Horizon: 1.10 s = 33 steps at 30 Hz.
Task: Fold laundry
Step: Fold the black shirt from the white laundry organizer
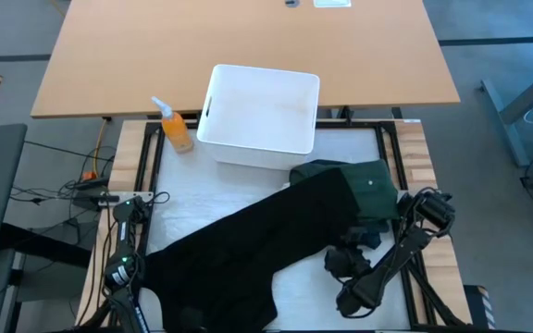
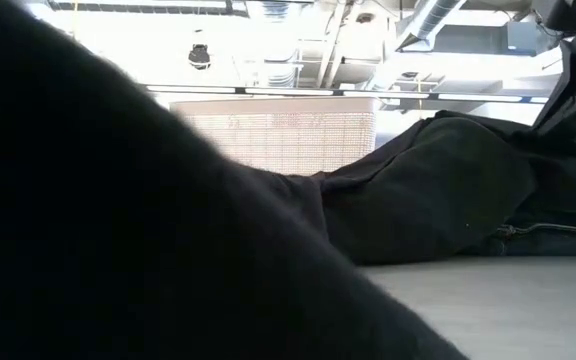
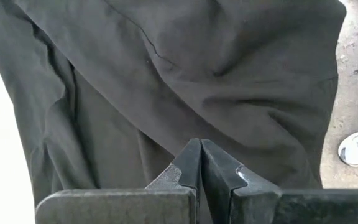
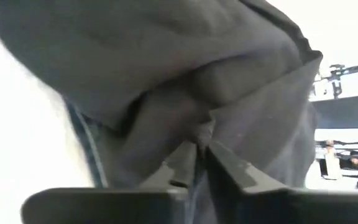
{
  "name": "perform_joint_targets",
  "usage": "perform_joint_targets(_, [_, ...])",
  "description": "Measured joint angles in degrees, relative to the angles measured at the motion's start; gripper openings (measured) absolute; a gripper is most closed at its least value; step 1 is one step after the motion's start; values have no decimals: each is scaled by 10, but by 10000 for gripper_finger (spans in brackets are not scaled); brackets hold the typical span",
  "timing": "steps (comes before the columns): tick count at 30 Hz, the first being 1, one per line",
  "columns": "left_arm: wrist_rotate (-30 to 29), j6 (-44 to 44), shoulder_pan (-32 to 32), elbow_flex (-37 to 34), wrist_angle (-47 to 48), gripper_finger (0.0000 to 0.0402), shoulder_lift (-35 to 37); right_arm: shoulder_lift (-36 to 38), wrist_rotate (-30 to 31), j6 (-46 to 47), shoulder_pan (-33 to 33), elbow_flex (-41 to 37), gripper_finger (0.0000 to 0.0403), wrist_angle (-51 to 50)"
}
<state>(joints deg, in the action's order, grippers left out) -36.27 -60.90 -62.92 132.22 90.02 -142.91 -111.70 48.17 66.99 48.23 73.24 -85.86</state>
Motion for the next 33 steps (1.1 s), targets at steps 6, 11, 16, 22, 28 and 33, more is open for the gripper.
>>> perform_joint_targets(6, [0, 0, 0, 0, 0, 0, 0, 12, -20, -50, 5, 33, 16, -38])
perform_joint_targets(11, [0, -3, 1, 0, 0, 0, 0, 70, -25, -66, -18, 43, 24, -41])
perform_joint_targets(16, [0, -17, 1, 0, 0, 0, 0, 149, -39, -127, -88, 43, 16, -41])
perform_joint_targets(22, [0, -45, -4, 0, 0, 0, 0, 233, -150, -313, -224, 43, 16, -42])
perform_joint_targets(28, [-3, -95, -12, 0, 0, 0, 0, 274, -167, -433, -328, 43, 16, -41])
perform_joint_targets(33, [-8, -139, -26, 0, 0, 0, 2, 285, -163, -465, -381, 43, 17, -41])
